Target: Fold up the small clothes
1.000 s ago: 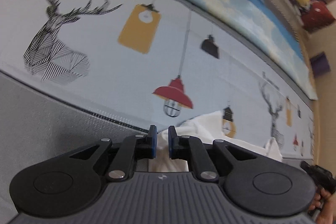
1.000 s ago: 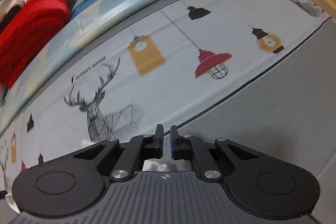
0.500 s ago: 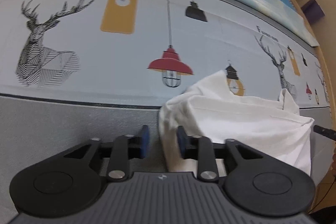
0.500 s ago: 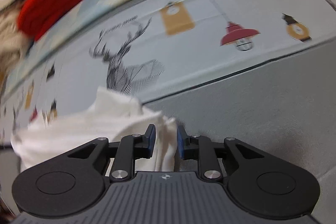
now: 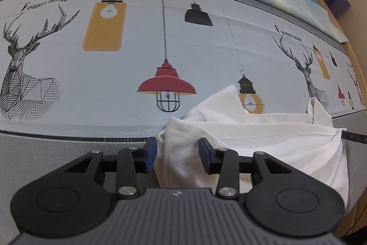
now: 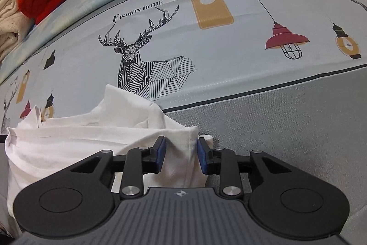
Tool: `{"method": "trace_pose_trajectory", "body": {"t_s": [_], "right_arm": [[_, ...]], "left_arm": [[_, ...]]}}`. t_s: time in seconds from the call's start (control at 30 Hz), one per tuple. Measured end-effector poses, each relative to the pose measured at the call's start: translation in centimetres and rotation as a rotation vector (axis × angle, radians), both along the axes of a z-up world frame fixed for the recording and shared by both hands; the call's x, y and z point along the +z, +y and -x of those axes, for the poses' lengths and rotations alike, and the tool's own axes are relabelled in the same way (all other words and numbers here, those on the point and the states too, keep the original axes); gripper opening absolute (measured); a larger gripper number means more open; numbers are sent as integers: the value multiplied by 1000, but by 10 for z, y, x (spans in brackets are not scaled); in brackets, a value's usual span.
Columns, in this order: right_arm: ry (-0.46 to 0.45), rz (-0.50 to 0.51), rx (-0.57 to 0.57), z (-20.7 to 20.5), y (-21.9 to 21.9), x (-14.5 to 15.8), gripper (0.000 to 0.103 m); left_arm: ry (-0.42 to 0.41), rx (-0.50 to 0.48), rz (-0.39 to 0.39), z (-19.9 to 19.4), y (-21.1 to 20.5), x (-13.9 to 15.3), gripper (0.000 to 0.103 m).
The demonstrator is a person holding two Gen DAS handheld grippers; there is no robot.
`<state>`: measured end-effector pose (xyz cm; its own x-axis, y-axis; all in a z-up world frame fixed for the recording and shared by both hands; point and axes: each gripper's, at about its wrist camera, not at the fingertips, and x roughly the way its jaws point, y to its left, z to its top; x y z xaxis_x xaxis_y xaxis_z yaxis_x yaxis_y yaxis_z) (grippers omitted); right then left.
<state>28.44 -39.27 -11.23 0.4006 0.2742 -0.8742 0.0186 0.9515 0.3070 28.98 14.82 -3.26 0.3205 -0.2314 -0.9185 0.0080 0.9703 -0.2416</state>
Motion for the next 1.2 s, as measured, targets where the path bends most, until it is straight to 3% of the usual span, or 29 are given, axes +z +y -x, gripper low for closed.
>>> {"method": "trace_pose_trajectory", "body": {"t_s": [0.3,0.43,0.47,0.53,0.63,0.77,0.9,1.2], "right_arm": [[-17,22,-12,-3,4,-4,31],[-41,30,-34,-6,3,-1,25],[-44,31,-38,-6,3,-1,20],[-47,27,-40,-7,5,-1,12],[-68,26,-40,-8,8,2,8],[-153,-40,-154,-7,-4,16,7],[-199,-22,-235,-9,-12,22,7],[-171,15,-297,-17,-9,6,7]], "left_arm": [[-14,-41,-29,-2,-10,-6,44],[-24,-41,-38,-2,-10,-7,42],[-32,-35,-41,-2,-9,-6,39],[-50,-19,-39,-2,-5,-4,19],[-98,13,-17,-4,3,7,15],[-191,106,64,-3,18,22,14],[-226,141,34,-3,20,21,14],[-204,162,-14,-9,16,4,15]]}}
